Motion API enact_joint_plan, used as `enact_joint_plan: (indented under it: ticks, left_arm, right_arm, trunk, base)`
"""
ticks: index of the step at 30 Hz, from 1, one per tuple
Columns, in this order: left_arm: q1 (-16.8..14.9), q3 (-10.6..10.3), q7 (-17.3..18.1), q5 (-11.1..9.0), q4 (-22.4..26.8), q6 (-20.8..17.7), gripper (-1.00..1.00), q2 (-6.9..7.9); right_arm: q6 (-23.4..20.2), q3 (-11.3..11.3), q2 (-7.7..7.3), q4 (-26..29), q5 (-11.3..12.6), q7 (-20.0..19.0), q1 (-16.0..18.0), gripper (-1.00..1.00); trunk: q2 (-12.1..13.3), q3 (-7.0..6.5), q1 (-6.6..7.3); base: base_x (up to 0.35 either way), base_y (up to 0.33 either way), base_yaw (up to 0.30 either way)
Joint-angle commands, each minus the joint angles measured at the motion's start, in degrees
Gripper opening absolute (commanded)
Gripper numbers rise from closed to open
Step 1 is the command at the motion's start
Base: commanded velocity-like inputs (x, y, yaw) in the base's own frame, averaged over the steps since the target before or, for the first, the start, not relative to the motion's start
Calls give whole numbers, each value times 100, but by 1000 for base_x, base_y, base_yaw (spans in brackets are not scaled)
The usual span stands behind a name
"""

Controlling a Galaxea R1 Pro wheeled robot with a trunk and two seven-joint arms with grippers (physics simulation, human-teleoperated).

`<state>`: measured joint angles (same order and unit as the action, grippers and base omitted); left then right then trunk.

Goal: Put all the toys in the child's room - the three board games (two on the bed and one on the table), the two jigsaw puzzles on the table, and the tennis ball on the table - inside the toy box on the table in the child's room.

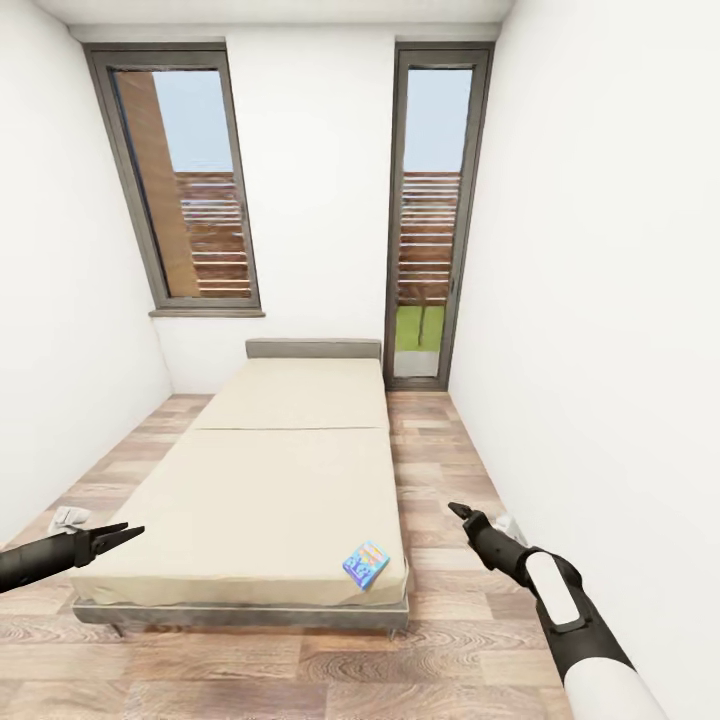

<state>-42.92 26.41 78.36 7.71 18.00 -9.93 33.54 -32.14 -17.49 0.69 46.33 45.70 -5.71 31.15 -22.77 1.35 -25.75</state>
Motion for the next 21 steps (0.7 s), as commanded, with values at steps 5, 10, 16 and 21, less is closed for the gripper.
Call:
enact_joint_plan:
  ticks: [5,10,16,21]
  left_arm:
    - [-7,44,41,64,2,-63,100,-6]
    - [-6,41,49,77,2,-74,100,-101]
    - [-6,40,63,69,2,-79,100,-132]
    - [-8,38,74,69,2,-69,100,-136]
  right_arm:
    - [114,-72,283,-207,-1,-12,6,100]
    - [166,-99,454,-607,26,-45,-3,100]
    - [538,-373,463,-1849,365,-131,-19,100]
    - [1566,-492,444,-2351,478,-1178,-19,100]
  trunk:
    - [-15,14,-3]
    - [-15,14,-3]
    - [-15,14,-3]
    - [-15,14,-3]
  base:
    - [-67,78,0]
    - [-12,14,0]
    - [-2,2,0]
    - [0,0,0]
